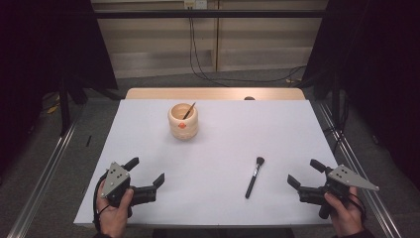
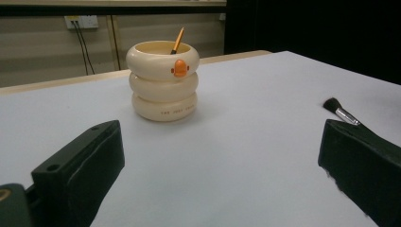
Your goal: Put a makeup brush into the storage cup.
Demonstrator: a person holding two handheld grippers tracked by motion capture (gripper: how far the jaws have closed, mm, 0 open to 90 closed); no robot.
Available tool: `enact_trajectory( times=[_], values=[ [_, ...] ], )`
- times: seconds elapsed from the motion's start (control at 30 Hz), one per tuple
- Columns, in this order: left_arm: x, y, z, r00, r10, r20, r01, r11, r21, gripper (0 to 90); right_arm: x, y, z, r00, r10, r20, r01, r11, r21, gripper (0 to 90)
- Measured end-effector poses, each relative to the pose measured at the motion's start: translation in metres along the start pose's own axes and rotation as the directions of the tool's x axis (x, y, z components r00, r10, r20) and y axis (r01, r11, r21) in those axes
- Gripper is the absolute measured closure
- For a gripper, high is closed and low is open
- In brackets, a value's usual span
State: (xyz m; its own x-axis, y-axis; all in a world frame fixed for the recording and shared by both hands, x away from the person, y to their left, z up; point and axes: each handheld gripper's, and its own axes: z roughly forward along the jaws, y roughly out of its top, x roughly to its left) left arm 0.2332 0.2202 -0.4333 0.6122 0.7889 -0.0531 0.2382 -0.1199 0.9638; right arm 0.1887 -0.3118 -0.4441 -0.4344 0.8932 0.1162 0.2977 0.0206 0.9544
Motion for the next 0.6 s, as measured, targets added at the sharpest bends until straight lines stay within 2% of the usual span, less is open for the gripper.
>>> enact_trajectory(
  times=[0.1,0.17,0.2,0.23,0.4,0.5,0.6],
  values=[
    [0.0009,-0.0004,-0.0003,1.0000,-0.008,-0.001,0.008,1.0000,0.001,1.0,0.0004,-0.0002,0.0016,0.9999,0.006,0.009,-0.006,1.000,0.003,0.0],
    [0.0011,-0.0004,-0.0009,0.9996,-0.029,0.004,0.029,0.9995,-0.011,1.0,0.0000,-0.0001,0.0014,1.0000,0.000,0.005,0.000,1.000,0.009,0.0],
    [0.0009,-0.0006,-0.0013,0.9993,-0.036,0.001,0.036,0.9992,-0.019,1.0,-0.0012,-0.0003,0.0009,0.9997,-0.025,0.004,0.025,1.000,0.014,0.0],
    [0.0009,-0.0005,-0.0017,0.9996,-0.029,-0.006,0.029,0.9994,-0.021,1.1,-0.0010,0.0000,0.0007,0.9998,-0.021,0.005,0.021,1.000,0.007,0.0],
    [-0.0010,-0.0015,-0.0026,0.9979,-0.065,-0.004,0.065,0.9978,-0.017,1.3,-0.0011,0.0000,0.0006,0.9994,-0.036,0.000,0.036,0.999,0.004,0.0],
    [-0.0039,-0.0012,-0.0024,0.9979,-0.063,0.015,0.063,0.9977,-0.023,1.0,0.0000,-0.0001,-0.0001,0.9992,-0.040,0.001,0.040,0.999,0.000,0.0],
    [-0.0058,-0.0004,-0.0031,0.9988,-0.044,0.024,0.044,0.9988,-0.023,0.8,0.0007,0.0006,-0.0018,0.9979,-0.064,-0.011,0.064,0.998,-0.005,0.0]
  ],
)
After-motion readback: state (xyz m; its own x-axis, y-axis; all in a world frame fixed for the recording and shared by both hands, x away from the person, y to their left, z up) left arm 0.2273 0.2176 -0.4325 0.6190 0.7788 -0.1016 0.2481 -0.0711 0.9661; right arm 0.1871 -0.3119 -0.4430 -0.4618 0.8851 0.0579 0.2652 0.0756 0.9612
